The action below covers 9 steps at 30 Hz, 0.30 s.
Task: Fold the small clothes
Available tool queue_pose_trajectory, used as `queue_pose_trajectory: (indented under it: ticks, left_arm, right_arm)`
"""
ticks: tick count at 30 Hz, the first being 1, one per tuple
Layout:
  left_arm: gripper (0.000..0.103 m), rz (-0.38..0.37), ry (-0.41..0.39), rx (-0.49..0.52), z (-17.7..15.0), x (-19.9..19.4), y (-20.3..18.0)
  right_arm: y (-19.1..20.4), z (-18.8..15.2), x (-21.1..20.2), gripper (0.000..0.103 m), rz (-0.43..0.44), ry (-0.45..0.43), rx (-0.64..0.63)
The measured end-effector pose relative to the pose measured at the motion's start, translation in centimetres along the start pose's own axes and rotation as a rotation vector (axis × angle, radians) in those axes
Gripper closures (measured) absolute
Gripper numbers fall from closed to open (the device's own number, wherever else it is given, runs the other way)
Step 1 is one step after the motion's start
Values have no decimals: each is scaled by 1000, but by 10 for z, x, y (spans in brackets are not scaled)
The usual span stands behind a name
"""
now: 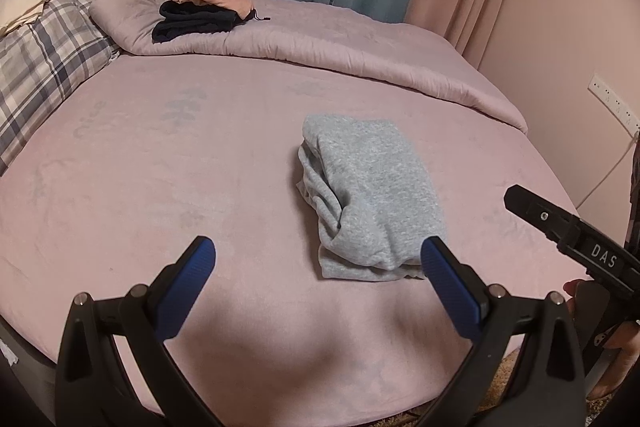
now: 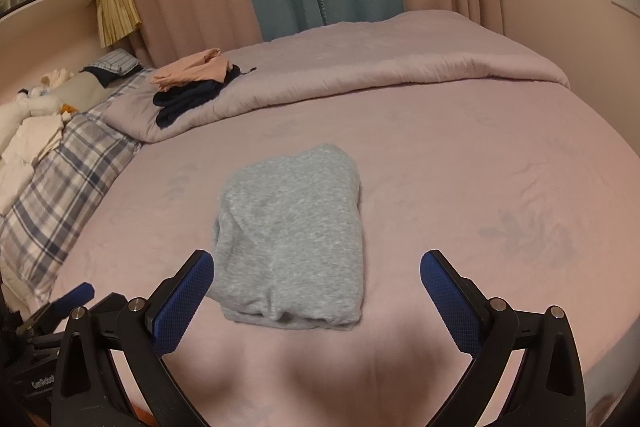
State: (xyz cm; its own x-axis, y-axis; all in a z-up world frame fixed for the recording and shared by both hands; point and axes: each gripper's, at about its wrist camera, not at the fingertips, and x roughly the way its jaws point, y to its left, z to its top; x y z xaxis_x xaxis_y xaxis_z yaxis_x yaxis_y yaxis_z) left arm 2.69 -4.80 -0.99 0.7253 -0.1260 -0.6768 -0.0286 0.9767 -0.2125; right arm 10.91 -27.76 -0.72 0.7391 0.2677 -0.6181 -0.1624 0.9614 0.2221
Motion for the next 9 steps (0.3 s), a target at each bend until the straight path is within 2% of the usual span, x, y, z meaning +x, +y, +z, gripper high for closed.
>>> queue_pose_trajectory:
  ticks: [9]
  left_arm:
    - [0,-10,-10,-7,2,-5,1]
  right_arm:
    - [-2,0,3,1,-12,2,-1]
